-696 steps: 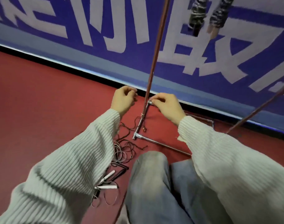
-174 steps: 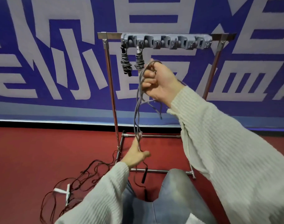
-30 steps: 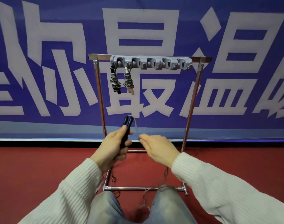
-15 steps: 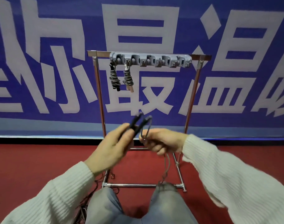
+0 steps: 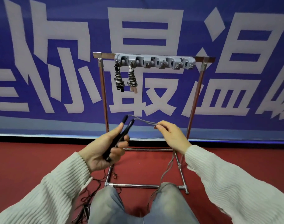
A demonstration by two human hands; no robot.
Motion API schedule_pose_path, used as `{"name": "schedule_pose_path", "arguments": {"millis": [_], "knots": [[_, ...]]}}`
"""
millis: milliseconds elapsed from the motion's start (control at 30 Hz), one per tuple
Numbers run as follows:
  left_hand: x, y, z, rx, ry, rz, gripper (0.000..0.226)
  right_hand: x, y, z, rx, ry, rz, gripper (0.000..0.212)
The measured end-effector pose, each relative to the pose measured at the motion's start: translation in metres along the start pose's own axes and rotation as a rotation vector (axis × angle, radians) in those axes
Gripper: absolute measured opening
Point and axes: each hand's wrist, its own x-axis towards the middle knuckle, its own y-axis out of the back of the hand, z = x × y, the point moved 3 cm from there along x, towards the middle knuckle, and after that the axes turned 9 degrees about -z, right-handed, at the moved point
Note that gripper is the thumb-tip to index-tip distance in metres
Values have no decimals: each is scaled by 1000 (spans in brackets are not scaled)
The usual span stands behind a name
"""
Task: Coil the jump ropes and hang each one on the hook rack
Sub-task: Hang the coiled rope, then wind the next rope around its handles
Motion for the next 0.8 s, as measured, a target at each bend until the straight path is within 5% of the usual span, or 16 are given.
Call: {"name": "schedule_pose_path", "arguments": {"millis": [167,267,333,400,467,533,700,800], "knots": [[12,-8,4,468,-134,146,44,-5,-40,0,-442,-67,-320,29],[44,1,7,1163,-147,330,30,-22,-71,-40,-856,42,-528,32],[59,9,-6,1663,-57,266,29,-25,-73,-68,-930,153,-694,34],[58,13,-22,1840,53,40,33,-19,-59,-89,-847,180,-895,34],[43,1,-33,1833,38,-205,30,-11,-36,-101,-654,155,-1012,33],[28,-10,-33,1754,-130,-274,27,-8,-18,-103,-397,130,-1041,34],[-15,-43,-29,1379,-388,-281,29,-17,-8,-78,441,-49,-969,32],[-24,-42,-20,1040,-493,-68,43,-29,-24,-69,704,-105,-859,26]]}}
